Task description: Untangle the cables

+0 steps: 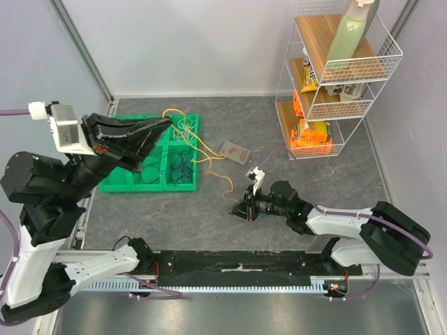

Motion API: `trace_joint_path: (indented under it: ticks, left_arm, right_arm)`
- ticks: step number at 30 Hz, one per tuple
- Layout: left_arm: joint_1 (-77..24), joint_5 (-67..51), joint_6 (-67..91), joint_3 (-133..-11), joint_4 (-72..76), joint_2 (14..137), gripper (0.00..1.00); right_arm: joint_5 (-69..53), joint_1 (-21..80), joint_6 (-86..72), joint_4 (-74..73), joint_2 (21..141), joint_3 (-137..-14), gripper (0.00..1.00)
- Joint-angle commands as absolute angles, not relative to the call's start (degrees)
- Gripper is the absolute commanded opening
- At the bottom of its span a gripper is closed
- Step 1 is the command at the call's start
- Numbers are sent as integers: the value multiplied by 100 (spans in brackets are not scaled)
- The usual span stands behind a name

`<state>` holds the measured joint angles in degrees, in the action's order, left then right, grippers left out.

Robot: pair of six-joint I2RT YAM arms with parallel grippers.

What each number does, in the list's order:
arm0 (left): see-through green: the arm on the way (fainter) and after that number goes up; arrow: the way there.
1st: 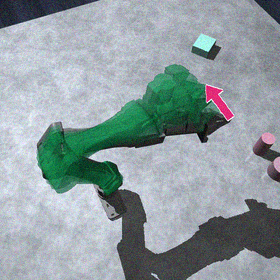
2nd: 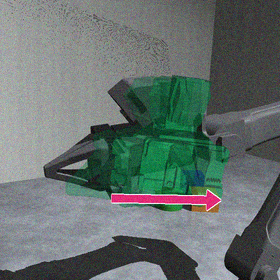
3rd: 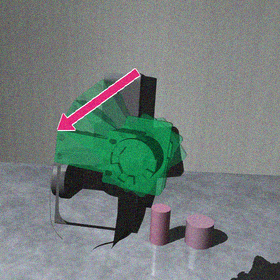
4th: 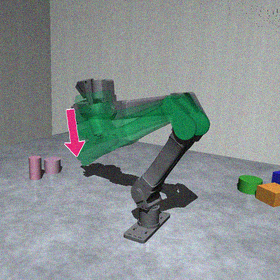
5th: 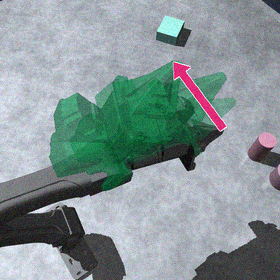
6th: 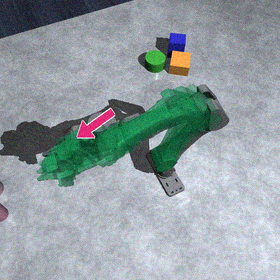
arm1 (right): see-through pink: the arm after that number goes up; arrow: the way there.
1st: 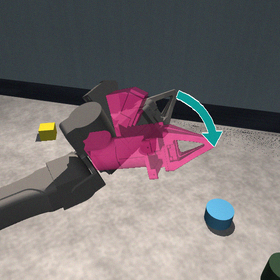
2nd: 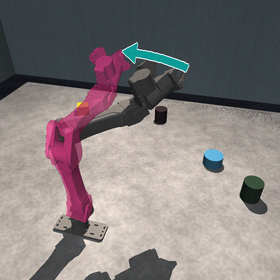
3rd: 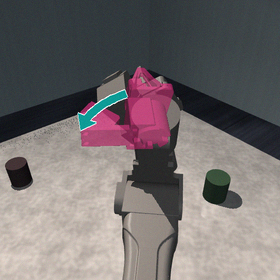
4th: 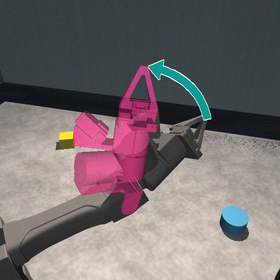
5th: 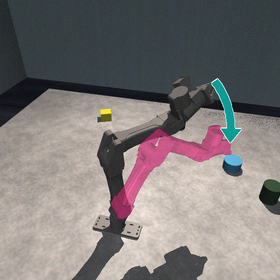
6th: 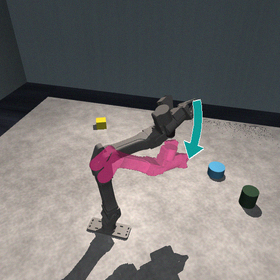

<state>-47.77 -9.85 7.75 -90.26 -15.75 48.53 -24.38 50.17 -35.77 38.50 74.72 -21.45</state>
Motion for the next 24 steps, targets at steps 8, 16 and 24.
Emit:
trace_joint_path:
  ticks: [8,16,24]
  left_arm:
    - [-4799,597,35,-9668,-1564,5264,2]
    - [-4790,746,246,-9589,-1968,5432,2]
    - [-4799,1186,597,-8677,-2926,5282,2]
  right_arm:
    - [395,4721,-3692,696,5969,-2162,43]
    - [334,3709,-3727,18,6213,-2425,66]
    - [70,3735,-3024,-139,6021,-2663,72]
